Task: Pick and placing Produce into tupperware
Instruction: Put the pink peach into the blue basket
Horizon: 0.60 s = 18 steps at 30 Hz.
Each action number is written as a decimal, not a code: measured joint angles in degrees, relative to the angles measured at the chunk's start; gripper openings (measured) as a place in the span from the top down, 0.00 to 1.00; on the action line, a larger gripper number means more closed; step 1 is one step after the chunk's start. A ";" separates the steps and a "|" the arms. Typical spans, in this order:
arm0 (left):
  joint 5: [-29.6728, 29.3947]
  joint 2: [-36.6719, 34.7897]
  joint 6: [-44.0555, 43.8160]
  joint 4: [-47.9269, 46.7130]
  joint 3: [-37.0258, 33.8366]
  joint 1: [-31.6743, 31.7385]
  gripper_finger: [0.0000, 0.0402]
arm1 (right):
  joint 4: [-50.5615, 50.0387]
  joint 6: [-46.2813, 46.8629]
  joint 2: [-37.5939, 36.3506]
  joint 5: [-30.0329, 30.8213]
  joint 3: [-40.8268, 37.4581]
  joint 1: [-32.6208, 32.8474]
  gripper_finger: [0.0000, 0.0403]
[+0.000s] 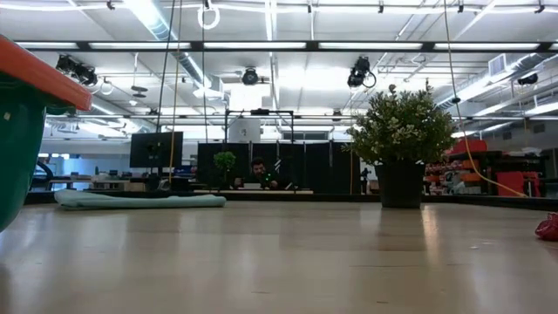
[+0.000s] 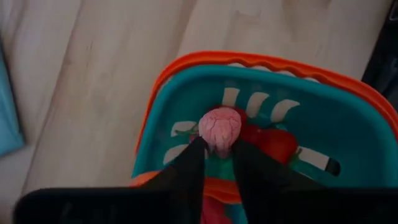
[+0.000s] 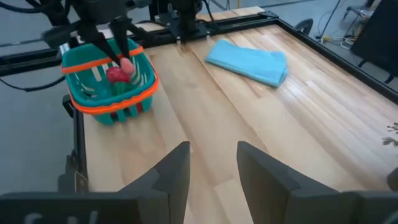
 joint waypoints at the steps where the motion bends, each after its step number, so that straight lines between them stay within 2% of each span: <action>1: 0.02 -0.02 0.48 -0.05 0.00 0.18 0.75 | 0.14 -0.60 0.00 -0.35 0.05 -0.13 0.65; 7: 0.00 -0.02 2.85 0.06 0.00 1.18 0.62 | 0.29 -2.17 -0.02 -5.83 0.09 -1.49 0.65; 12: -0.03 -0.02 2.92 0.06 0.00 2.58 0.59 | 0.49 1.53 -0.04 -20.82 -0.52 -3.14 0.65; 18: 0.25 -0.36 5.90 -0.05 0.00 4.16 0.64 | -0.72 15.58 -0.07 -34.39 -8.45 -2.34 0.65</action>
